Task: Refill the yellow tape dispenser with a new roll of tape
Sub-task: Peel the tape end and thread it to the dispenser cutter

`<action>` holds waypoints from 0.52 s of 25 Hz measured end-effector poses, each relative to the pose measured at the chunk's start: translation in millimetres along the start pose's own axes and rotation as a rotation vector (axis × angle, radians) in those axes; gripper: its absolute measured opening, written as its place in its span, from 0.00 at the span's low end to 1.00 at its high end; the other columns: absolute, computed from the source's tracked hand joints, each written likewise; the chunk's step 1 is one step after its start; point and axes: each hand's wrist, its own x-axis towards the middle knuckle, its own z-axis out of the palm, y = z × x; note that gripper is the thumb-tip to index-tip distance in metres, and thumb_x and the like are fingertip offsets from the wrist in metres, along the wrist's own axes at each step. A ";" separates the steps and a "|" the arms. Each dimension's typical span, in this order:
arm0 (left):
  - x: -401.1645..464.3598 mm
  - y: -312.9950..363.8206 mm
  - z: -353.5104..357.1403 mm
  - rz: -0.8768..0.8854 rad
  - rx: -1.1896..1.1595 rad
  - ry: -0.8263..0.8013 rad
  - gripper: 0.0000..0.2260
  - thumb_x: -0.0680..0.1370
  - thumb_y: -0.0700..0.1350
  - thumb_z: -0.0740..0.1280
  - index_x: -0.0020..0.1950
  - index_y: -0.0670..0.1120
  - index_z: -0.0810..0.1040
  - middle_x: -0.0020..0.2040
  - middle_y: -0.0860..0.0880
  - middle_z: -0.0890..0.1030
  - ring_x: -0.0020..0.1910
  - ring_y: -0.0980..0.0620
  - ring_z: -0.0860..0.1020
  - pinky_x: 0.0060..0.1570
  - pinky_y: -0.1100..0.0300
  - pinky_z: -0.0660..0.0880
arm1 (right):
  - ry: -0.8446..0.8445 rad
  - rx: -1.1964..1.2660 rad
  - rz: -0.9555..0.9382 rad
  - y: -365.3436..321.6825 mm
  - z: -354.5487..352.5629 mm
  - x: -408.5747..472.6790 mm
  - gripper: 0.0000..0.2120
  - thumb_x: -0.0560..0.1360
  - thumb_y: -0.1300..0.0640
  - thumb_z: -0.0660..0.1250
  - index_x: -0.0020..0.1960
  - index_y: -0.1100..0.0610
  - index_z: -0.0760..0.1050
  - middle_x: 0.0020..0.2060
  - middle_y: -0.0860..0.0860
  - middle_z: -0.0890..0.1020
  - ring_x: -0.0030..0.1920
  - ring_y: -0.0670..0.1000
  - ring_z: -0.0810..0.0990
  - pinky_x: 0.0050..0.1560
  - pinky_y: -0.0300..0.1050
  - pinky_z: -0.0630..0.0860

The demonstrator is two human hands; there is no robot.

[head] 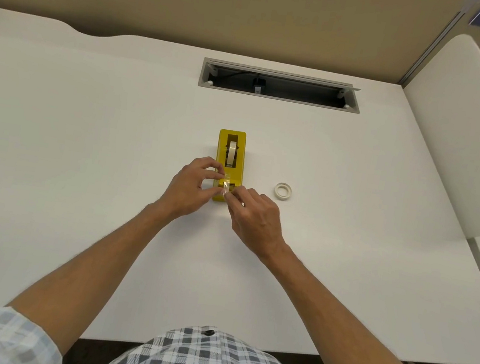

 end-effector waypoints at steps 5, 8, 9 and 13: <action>0.4 1.0 -0.7 -0.010 0.004 -0.007 0.11 0.75 0.47 0.72 0.54 0.45 0.84 0.60 0.52 0.78 0.62 0.52 0.73 0.61 0.53 0.73 | 0.018 0.008 -0.004 2.2 -3.8 2.1 0.05 0.73 0.60 0.73 0.49 0.58 0.83 0.39 0.51 0.82 0.33 0.51 0.78 0.28 0.41 0.68; 0.4 1.1 -0.1 -0.009 -0.001 -0.005 0.11 0.74 0.48 0.72 0.54 0.45 0.84 0.60 0.52 0.78 0.62 0.52 0.73 0.61 0.53 0.73 | 0.019 -0.005 -0.009 6.0 -4.9 1.0 0.04 0.74 0.61 0.72 0.48 0.58 0.82 0.39 0.51 0.82 0.32 0.51 0.77 0.28 0.42 0.68; 0.4 1.0 0.1 -0.008 -0.001 -0.006 0.11 0.74 0.48 0.72 0.54 0.45 0.84 0.60 0.52 0.78 0.62 0.52 0.73 0.61 0.53 0.73 | 0.014 -0.010 -0.010 7.1 -4.9 0.1 0.04 0.74 0.61 0.72 0.48 0.57 0.82 0.38 0.51 0.81 0.32 0.51 0.76 0.28 0.42 0.68; 0.6 0.2 0.6 -0.012 0.005 -0.005 0.11 0.74 0.48 0.73 0.54 0.46 0.84 0.60 0.53 0.78 0.62 0.52 0.73 0.61 0.53 0.73 | -0.004 0.001 -0.006 7.3 -3.2 -3.0 0.03 0.76 0.61 0.70 0.48 0.58 0.82 0.38 0.52 0.81 0.32 0.52 0.76 0.27 0.44 0.71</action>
